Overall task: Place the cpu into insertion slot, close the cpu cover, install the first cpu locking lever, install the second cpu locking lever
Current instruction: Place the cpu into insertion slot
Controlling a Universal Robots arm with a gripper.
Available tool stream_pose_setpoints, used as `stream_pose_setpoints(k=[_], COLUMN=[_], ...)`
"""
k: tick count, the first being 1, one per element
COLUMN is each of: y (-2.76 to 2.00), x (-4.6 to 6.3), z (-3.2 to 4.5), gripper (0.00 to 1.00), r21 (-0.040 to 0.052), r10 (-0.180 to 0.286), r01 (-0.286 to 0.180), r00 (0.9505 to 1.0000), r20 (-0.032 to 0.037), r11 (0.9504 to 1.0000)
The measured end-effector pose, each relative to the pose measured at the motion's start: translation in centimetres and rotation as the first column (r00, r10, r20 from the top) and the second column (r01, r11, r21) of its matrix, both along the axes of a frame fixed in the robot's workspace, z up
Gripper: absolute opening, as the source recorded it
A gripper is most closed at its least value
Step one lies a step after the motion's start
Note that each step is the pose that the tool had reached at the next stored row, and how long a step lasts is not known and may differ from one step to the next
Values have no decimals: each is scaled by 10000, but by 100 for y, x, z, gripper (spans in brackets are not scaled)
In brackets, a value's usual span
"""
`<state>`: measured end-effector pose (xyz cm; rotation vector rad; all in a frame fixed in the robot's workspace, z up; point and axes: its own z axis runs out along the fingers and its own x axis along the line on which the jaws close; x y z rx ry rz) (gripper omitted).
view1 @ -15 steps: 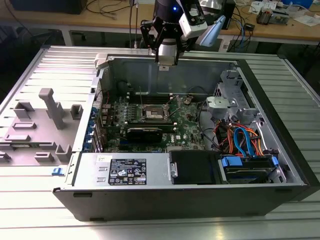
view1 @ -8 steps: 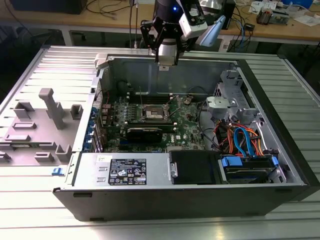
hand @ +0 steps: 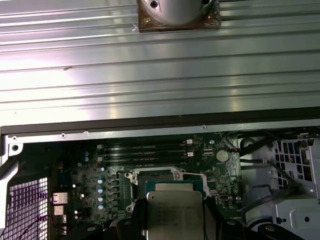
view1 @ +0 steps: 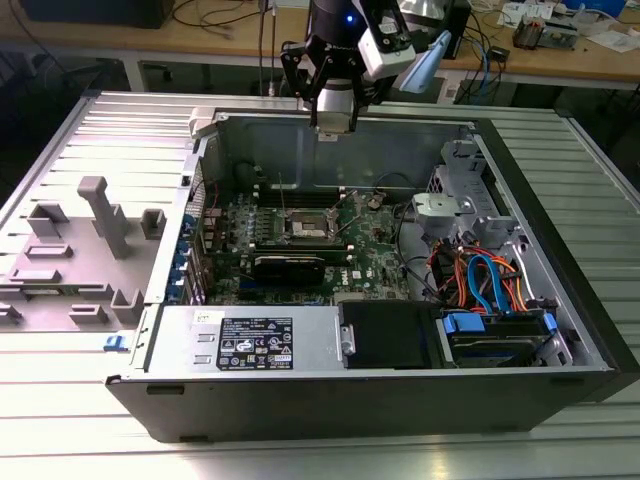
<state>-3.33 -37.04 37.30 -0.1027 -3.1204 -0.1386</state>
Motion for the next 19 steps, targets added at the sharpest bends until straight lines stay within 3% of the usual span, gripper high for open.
stream_pose_setpoints(k=[19], y=[-1], x=[-1], z=[-1], gripper=[55], r21=[-1], r10=[-301], r01=[301], r00=[9995], r20=[0], r11=[9995])
